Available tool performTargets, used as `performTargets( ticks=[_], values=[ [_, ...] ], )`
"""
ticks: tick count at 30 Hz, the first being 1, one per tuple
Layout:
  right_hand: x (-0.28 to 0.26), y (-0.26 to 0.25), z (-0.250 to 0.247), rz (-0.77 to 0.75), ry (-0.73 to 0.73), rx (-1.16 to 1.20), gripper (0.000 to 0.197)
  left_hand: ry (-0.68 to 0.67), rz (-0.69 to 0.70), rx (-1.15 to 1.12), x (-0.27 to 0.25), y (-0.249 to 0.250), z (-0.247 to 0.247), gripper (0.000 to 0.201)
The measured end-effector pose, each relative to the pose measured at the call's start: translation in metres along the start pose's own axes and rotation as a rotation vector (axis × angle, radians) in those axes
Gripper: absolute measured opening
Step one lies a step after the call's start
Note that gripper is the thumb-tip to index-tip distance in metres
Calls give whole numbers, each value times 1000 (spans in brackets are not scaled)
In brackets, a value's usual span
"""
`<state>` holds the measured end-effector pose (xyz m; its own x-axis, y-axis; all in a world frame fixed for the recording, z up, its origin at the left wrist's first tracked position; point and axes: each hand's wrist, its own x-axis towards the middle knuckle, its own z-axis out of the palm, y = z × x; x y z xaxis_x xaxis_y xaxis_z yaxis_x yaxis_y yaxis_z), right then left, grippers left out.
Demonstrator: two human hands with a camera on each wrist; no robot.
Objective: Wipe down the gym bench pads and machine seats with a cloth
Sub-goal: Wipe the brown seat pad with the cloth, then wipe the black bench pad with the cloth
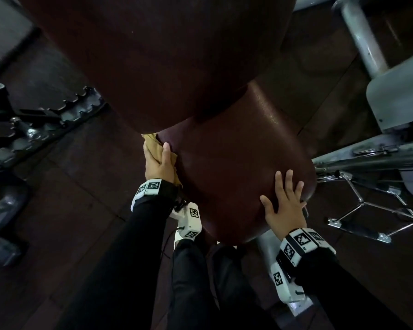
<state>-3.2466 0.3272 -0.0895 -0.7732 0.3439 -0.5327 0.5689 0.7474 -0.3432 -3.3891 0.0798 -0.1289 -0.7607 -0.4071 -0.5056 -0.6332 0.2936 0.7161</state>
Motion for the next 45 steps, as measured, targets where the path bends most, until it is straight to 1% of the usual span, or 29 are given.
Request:
performTargets(
  ticks=[3, 6, 8, 11, 15, 19, 22, 25, 28, 31, 33, 36, 41, 45],
  values=[
    [0, 1, 1, 0, 1, 2, 70, 9, 4, 11, -19, -4, 2, 73],
    [-1, 1, 2, 6, 7, 4, 70, 9, -44, 6, -60, -21, 9, 76],
    [-1, 1, 2, 9, 4, 3, 70, -16, -64, 5, -95, -37, 13, 79],
    [0, 2, 2, 14, -14, 8, 71, -96, -100, 1, -136, -54, 16, 80],
    [1, 1, -6, 15, -55, -17, 71, -164, -150, 51, -148, -56, 5, 76],
    [-4, -2, -22, 2, -92, 22, 74, -121, -157, 114, -148, -38, -22, 67],
    [-9, -6, -38, -39, -94, 70, 68, -140, -92, 129, -153, -18, -42, 60],
    [-22, -18, -57, -91, -160, 218, 60, -217, 21, 185, -162, 4, -59, 59],
    [-42, -30, -75, -150, -204, 320, 54, -315, 102, 241, -171, 26, -73, 61],
    [-61, -38, -92, -200, -236, 382, 51, -414, 141, 257, -180, 48, -87, 64],
    [-75, -42, -103, -235, -262, 390, 48, -432, 214, 317, -186, 62, -95, 63],
    [-95, -47, -120, -261, -259, 427, 43, -452, 327, 437, -195, 83, -110, 62],
    [-120, -53, -147, -329, -214, 430, 41, -465, 427, 537, -213, 113, -132, 59],
    [-137, -57, -167, -373, -180, 403, 39, -480, 479, 618, -229, 130, -147, 58]
  ],
)
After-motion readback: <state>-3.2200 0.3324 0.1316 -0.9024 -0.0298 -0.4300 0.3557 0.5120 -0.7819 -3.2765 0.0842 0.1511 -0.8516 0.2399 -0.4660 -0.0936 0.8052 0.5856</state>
